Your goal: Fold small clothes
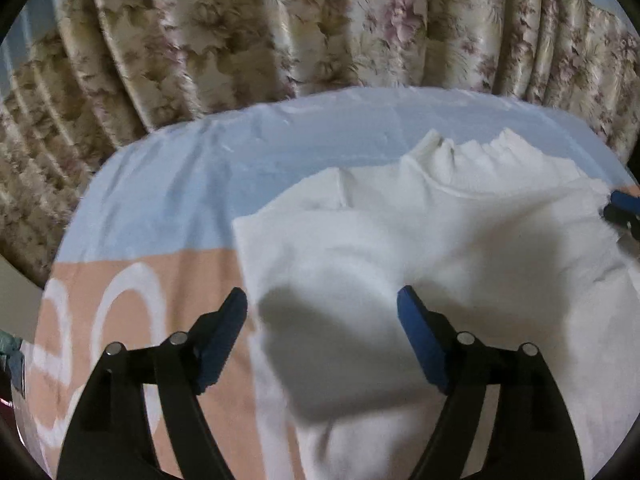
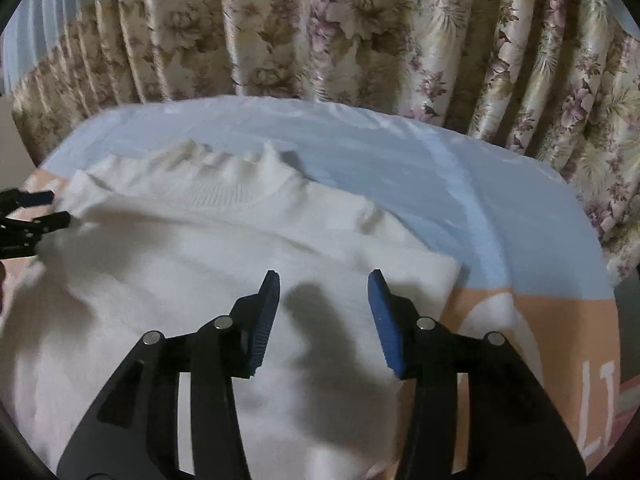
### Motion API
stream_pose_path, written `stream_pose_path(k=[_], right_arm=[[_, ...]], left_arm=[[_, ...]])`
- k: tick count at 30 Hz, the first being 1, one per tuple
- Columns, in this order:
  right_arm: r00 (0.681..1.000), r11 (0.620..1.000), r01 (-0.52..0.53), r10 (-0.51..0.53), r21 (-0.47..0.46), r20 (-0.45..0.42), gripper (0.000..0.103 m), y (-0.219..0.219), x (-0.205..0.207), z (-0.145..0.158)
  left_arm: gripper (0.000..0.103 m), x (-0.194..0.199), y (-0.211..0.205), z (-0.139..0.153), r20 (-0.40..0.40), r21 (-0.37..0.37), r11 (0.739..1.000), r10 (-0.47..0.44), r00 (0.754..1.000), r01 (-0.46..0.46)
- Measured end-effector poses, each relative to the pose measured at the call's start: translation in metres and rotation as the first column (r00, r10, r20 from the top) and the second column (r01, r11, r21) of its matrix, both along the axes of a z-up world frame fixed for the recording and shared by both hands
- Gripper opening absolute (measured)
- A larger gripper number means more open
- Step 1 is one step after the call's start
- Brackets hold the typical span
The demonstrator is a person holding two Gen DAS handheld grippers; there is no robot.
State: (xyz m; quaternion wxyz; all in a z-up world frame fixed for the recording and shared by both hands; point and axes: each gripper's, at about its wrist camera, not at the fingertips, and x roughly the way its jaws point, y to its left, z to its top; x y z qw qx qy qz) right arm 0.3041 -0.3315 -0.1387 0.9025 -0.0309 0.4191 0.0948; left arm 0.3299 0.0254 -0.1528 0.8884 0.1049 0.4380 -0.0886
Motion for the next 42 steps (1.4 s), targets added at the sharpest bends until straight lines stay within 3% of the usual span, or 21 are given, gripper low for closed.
stream_pose_path(k=[4, 9, 12, 15, 18, 21, 24, 27, 30, 34, 42], right_arm=[[0.996, 0.995, -0.083, 0.084, 0.06, -0.013, 0.051, 0.039, -0.028, -0.002], [0.988, 0.989, -0.144, 0.145, 0.016, -0.059, 0.052, 0.065, -0.048, -0.02], [0.99, 0.992, -0.12, 0.118, -0.028, -0.073, 0.051, 0.049, -0.057, -0.024], [0.995, 0.996, -0.057, 0.051, -0.064, -0.085, 0.052, 0.02, -0.068, -0.027], [0.995, 0.999, 0.015, -0.018, -0.029, -0.093, 0.052, -0.01, -0.082, -0.021], [0.997, 0.999, 0.042, -0.041, 0.016, -0.067, 0.053, -0.021, -0.105, -0.006], [0.998, 0.994, 0.041, -0.036, 0.105, -0.05, 0.067, -0.019, -0.143, 0.007], [0.998, 0.986, 0.005, 0.005, 0.164, -0.057, 0.069, -0.001, -0.175, 0.01], [0.992, 0.988, -0.1, 0.109, 0.122, -0.069, 0.069, 0.042, -0.199, 0.005], [0.975, 0.984, -0.175, 0.177, 0.024, -0.131, 0.067, 0.083, -0.213, -0.01], [0.966, 0.982, -0.186, 0.182, -0.007, -0.183, 0.067, 0.062, -0.276, -0.007]], left_arm=[[0.078, -0.043, -0.033, 0.014, 0.018, -0.067, 0.996, -0.052, 0.999, 0.053], [0.078, -0.075, -0.065, -0.006, -0.023, 0.002, 0.996, -0.093, 0.995, 0.093], [0.079, -0.085, -0.042, -0.023, -0.055, 0.053, 0.997, -0.056, 0.997, 0.058], [0.079, -0.094, -0.007, -0.022, -0.083, -0.007, 1.0, -0.018, 0.996, 0.018], [0.081, -0.11, 0.013, -0.02, -0.065, 0.058, 0.998, 0.018, 0.998, -0.014], [0.081, -0.128, 0.03, -0.011, -0.075, 0.024, 0.999, 0.049, 0.996, -0.048], [0.08, -0.151, 0.033, 0.002, -0.05, 0.025, 0.998, 0.057, 0.997, -0.056], [0.081, -0.182, 0.028, 0.007, -0.077, -0.047, 0.999, 0.024, 0.997, -0.028], [0.081, -0.212, 0.004, 0.002, -0.098, -0.076, 0.996, -0.043, 0.994, 0.035], [0.081, -0.235, -0.019, -0.014, -0.125, -0.01, 0.997, -0.077, 0.989, 0.076], [0.081, -0.281, 0.007, -0.016, -0.114, 0.006, 0.998, -0.066, 0.991, 0.067]])
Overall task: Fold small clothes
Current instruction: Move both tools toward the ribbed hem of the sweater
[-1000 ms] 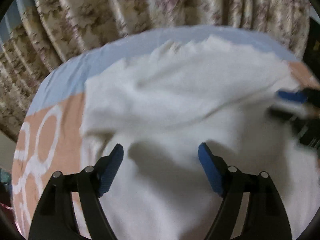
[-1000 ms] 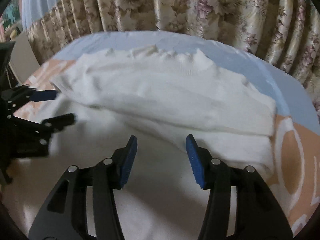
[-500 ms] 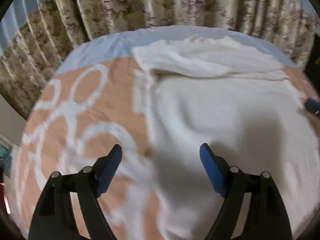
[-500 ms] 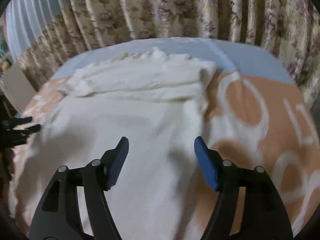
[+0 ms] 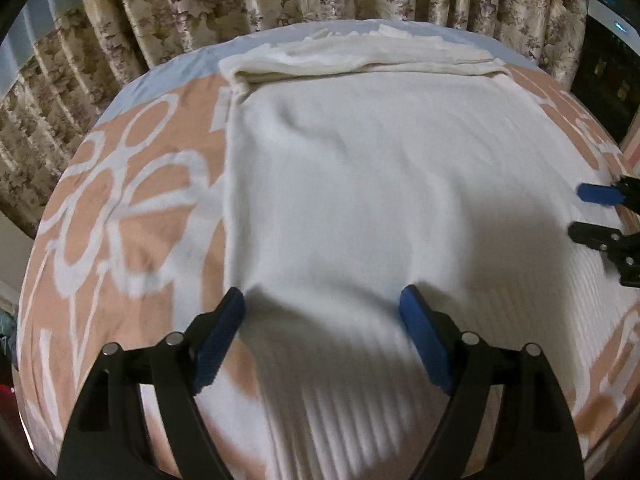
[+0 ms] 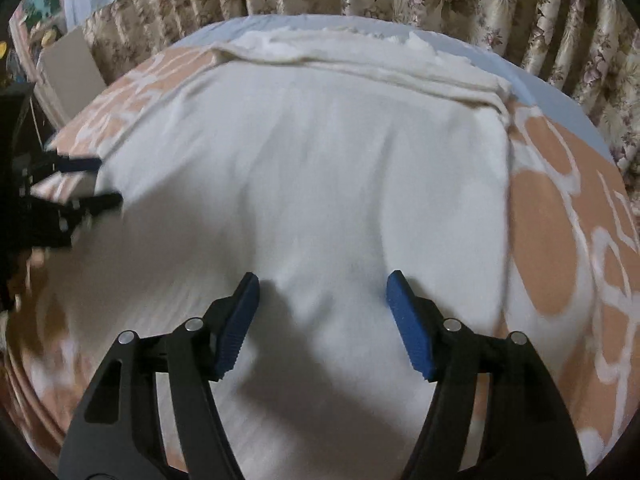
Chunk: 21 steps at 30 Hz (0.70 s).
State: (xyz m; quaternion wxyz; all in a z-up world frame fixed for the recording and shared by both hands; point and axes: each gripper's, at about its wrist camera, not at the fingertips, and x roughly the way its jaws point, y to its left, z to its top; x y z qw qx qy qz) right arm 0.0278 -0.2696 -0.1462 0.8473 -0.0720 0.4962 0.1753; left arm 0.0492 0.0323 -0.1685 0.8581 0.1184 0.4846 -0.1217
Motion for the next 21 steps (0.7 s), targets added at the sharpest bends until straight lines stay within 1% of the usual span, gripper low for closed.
stream_pose_path(k=[2, 4, 5, 6, 7, 8, 9, 10, 11, 12, 14, 17, 21], right_arm=[[1.0, 1.0, 0.018, -0.018, 0.024, -0.016, 0.067, -0.009, -0.012, 0.002], [0.999, 0.997, 0.044, -0.042, 0.066, -0.02, 0.068, -0.019, -0.019, 0.005], [0.998, 0.994, 0.059, -0.058, 0.087, -0.013, 0.068, -0.024, -0.02, 0.009], [0.997, 0.991, 0.075, -0.076, 0.107, 0.002, 0.07, -0.029, -0.023, 0.015], [0.995, 0.987, 0.095, -0.099, 0.131, 0.025, 0.076, -0.035, -0.024, 0.022], [0.99, 0.979, 0.12, -0.131, 0.163, 0.056, 0.083, -0.042, -0.026, 0.03], [0.981, 0.97, 0.145, -0.167, 0.197, 0.096, 0.1, -0.049, -0.029, 0.038], [0.973, 0.961, 0.162, -0.193, 0.223, 0.125, 0.1, -0.055, -0.031, 0.043], [0.971, 0.957, 0.172, -0.205, 0.234, 0.125, 0.1, -0.059, -0.029, 0.044], [0.971, 0.953, 0.188, -0.217, 0.237, 0.102, 0.1, -0.062, -0.028, 0.042], [0.97, 0.95, 0.227, -0.241, 0.216, 0.04, 0.1, -0.064, -0.025, 0.032], [0.972, 0.956, 0.23, -0.233, 0.181, -0.006, 0.1, -0.062, -0.034, 0.02], [0.971, 0.96, 0.238, -0.238, 0.148, -0.014, 0.1, -0.059, -0.053, 0.013]], left_arm=[[0.081, -0.01, 0.005, 0.003, -0.005, -0.014, 1.0, 0.011, 1.0, -0.011], [0.081, -0.016, 0.01, 0.008, -0.017, -0.048, 0.998, 0.03, 0.999, -0.031], [0.081, -0.017, 0.013, 0.013, -0.014, -0.054, 0.998, 0.042, 0.999, -0.043], [0.081, -0.02, 0.016, 0.021, 0.011, -0.052, 0.997, 0.063, 0.998, -0.062], [0.084, -0.021, 0.021, 0.029, 0.037, -0.049, 0.995, 0.083, 0.996, -0.081], [0.092, -0.023, 0.024, 0.035, 0.059, -0.047, 0.994, 0.103, 0.993, -0.101], [0.095, -0.023, 0.028, 0.038, 0.074, -0.048, 0.992, 0.118, 0.99, -0.114], [0.096, -0.023, 0.033, 0.042, 0.087, -0.051, 0.99, 0.136, 0.987, -0.132], [0.096, -0.021, 0.037, 0.041, 0.081, -0.056, 0.988, 0.148, 0.986, -0.143], [0.096, -0.02, 0.04, 0.039, 0.067, -0.059, 0.987, 0.151, 0.986, -0.147], [0.096, -0.019, 0.043, 0.029, 0.029, -0.057, 0.986, 0.159, 0.987, -0.157], [0.096, -0.024, 0.041, 0.017, -0.002, -0.051, 0.987, 0.151, 0.988, -0.151], [0.096, -0.032, 0.036, 0.01, -0.022, -0.057, 0.99, 0.128, 0.992, -0.129]])
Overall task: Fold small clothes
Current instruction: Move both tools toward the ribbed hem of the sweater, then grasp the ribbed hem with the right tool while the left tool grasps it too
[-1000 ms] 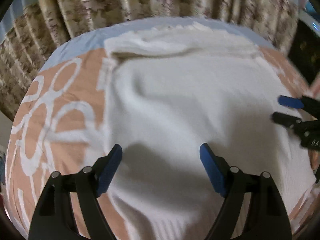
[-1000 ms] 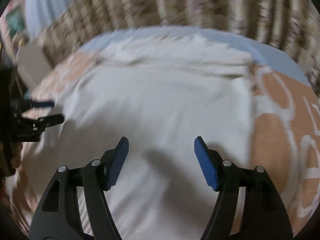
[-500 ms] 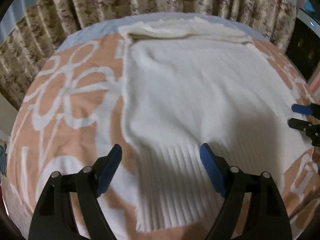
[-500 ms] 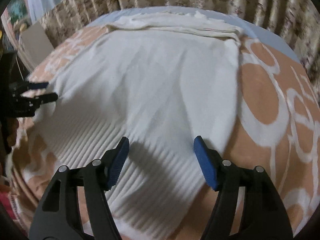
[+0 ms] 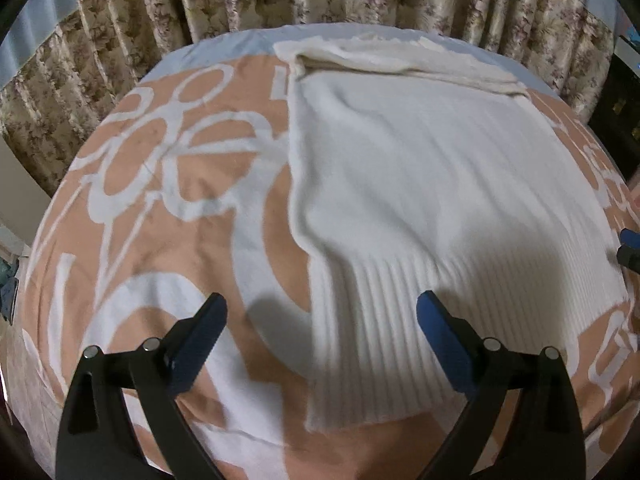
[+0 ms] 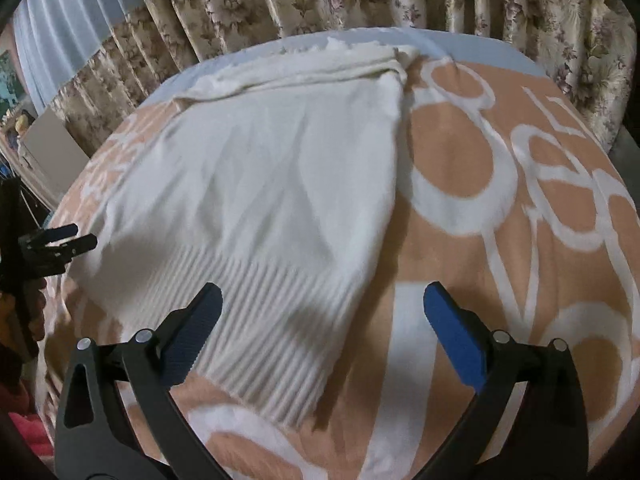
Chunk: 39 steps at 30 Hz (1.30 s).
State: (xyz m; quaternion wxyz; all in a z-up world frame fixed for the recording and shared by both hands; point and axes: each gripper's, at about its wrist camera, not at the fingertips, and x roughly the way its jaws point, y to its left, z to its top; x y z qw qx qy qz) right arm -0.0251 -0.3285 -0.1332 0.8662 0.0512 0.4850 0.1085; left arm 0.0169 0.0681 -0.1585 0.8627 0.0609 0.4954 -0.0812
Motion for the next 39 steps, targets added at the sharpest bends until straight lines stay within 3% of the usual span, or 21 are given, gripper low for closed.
stream_pose_path(k=[6, 17, 20, 21, 22, 24, 26, 28, 34, 39], right_arm=[[0.999, 1.0, -0.013, 0.013, 0.001, -0.047, 0.082, -0.002, -0.019, -0.007], [0.994, 0.999, -0.045, 0.044, -0.006, -0.1, 0.083, 0.01, -0.023, -0.01], [0.995, 0.999, -0.046, 0.044, -0.023, -0.086, 0.061, 0.014, -0.023, -0.01], [0.996, 0.998, -0.051, 0.049, -0.024, -0.078, 0.047, 0.015, -0.023, -0.009], [0.995, 0.998, -0.057, 0.057, -0.004, -0.083, 0.034, 0.014, -0.022, -0.009], [0.993, 0.998, -0.067, 0.069, 0.021, -0.099, 0.029, 0.013, -0.019, -0.01], [0.991, 0.996, -0.086, 0.088, 0.023, -0.099, 0.023, 0.015, -0.018, -0.01], [0.99, 0.994, -0.1, 0.104, 0.042, -0.098, 0.012, 0.015, -0.017, -0.009], [0.986, 0.99, -0.136, 0.139, 0.036, -0.088, 0.01, 0.016, -0.012, -0.005], [0.986, 0.989, -0.15, 0.151, 0.012, -0.07, 0.01, 0.018, -0.008, 0.001]], left_arm=[[0.096, -0.008, -0.001, -0.012, -0.061, -0.01, 1.0, -0.013, 0.998, 0.012], [0.101, -0.006, -0.002, -0.016, -0.114, -0.004, 1.0, -0.027, 0.993, 0.027], [0.1, -0.01, -0.004, -0.015, -0.108, -0.005, 1.0, -0.031, 0.994, 0.03], [0.1, -0.011, -0.004, -0.014, -0.104, -0.002, 0.999, -0.032, 0.994, 0.032], [0.094, -0.011, -0.006, -0.014, -0.1, -0.008, 0.999, -0.036, 0.994, 0.035], [0.084, -0.015, -0.01, -0.011, -0.083, -0.014, 0.998, -0.067, 0.994, 0.066], [0.067, -0.019, -0.015, -0.008, -0.071, -0.012, 0.995, -0.103, 0.992, 0.102], [0.052, -0.021, -0.02, -0.006, -0.065, -0.018, 0.99, -0.14, 0.988, 0.139], [0.018, -0.013, -0.02, -0.002, -0.053, -0.029, 0.984, -0.176, 0.983, 0.174], [0.012, -0.008, -0.028, -0.001, -0.048, 0.0, 0.982, -0.19, 0.981, 0.19]])
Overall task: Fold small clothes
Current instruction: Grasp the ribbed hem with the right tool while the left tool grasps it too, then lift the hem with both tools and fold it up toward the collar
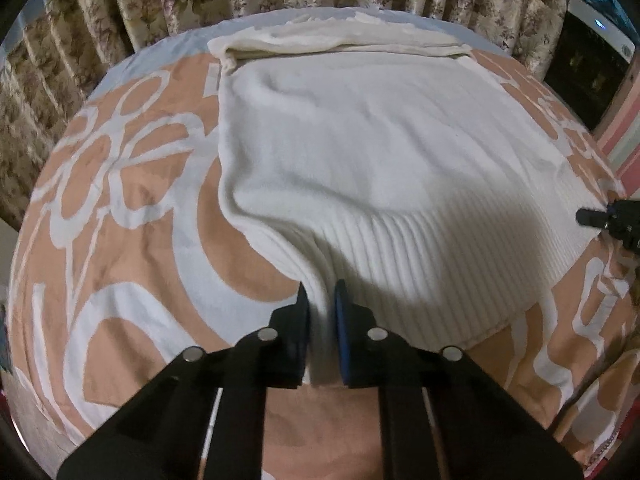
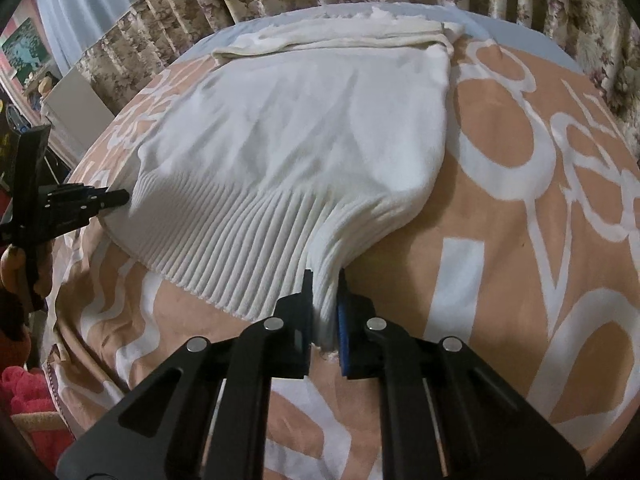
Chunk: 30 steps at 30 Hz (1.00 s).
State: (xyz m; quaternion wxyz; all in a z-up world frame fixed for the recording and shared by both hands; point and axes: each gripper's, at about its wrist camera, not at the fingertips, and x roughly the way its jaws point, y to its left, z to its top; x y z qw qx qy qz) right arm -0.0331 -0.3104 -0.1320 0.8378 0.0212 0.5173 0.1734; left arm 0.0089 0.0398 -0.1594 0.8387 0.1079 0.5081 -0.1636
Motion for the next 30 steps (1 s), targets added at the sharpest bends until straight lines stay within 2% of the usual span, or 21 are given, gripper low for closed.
stream_pose_path(k=[3, 9, 15, 21, 26, 30], right_arm=[[0.999, 0.999, -0.02, 0.022, -0.049, 0.039, 0.01, 0.007, 0.002, 0.006], [0.992, 0.989, -0.062, 0.077, -0.138, 0.104, 0.01, 0.019, 0.015, 0.014], [0.977, 0.983, -0.057, 0.09, -0.174, 0.193, 0.01, 0.022, 0.042, 0.035], [0.96, 0.983, -0.026, 0.075, -0.18, 0.271, 0.01, 0.018, 0.087, 0.055], [0.94, 0.985, 0.016, 0.044, -0.173, 0.338, 0.01, 0.009, 0.142, 0.063], [0.929, 0.986, 0.052, 0.01, -0.158, 0.37, 0.01, -0.002, 0.194, 0.068]], left_arm=[[0.012, 0.001, -0.007, 0.0, 0.032, 0.046, 0.999, -0.017, 0.999, 0.015], [0.012, 0.011, -0.013, 0.003, 0.076, 0.061, 0.998, -0.024, 0.997, 0.019], [0.012, 0.038, -0.023, 0.029, 0.192, 0.081, 0.997, -0.03, 0.981, 0.015], [0.012, 0.088, -0.028, 0.058, 0.292, 0.071, 0.997, -0.002, 0.956, -0.019], [0.012, 0.143, -0.038, 0.072, 0.365, 0.074, 0.996, 0.012, 0.931, -0.042], [0.012, 0.191, -0.043, 0.076, 0.369, 0.058, 0.997, 0.033, 0.929, -0.059]])
